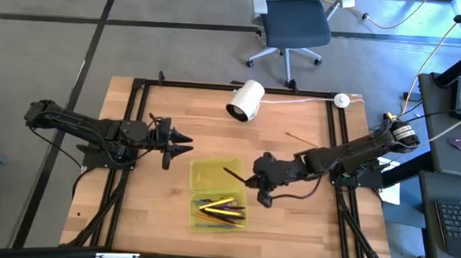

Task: Pick & place school supplies into a supply box
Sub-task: Put the black pen into the yellow supply box, then put the yellow pencil into the yellow supply box

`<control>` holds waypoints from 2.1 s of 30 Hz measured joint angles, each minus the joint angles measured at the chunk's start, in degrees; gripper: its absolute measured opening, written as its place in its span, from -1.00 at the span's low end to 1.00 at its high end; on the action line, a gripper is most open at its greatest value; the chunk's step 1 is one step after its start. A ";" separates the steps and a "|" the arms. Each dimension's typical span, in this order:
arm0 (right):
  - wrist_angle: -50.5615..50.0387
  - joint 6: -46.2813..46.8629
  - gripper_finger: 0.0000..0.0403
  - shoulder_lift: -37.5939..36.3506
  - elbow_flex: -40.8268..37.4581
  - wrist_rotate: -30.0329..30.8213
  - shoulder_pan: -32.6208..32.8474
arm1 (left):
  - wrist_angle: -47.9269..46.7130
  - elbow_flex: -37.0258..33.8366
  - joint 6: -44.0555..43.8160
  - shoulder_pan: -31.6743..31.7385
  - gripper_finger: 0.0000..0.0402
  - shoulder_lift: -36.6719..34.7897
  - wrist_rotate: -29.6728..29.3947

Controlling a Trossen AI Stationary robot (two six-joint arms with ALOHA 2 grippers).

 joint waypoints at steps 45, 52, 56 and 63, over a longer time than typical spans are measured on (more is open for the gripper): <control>-3.80 -5.20 -0.54 32.13 16.77 -13.45 6.39 | -0.06 0.00 2.54 0.00 -0.29 0.02 0.19; -4.99 -5.36 -0.23 30.23 16.71 -17.74 4.43 | -0.08 0.00 2.52 0.00 -0.29 0.02 0.58; -11.79 -7.86 -0.19 24.20 16.70 -17.86 2.01 | -0.28 0.00 2.42 0.00 -0.29 0.02 0.75; -33.52 -7.04 -0.21 7.50 14.91 -1.19 -4.15 | 0.02 0.00 2.38 0.00 -0.29 0.02 0.82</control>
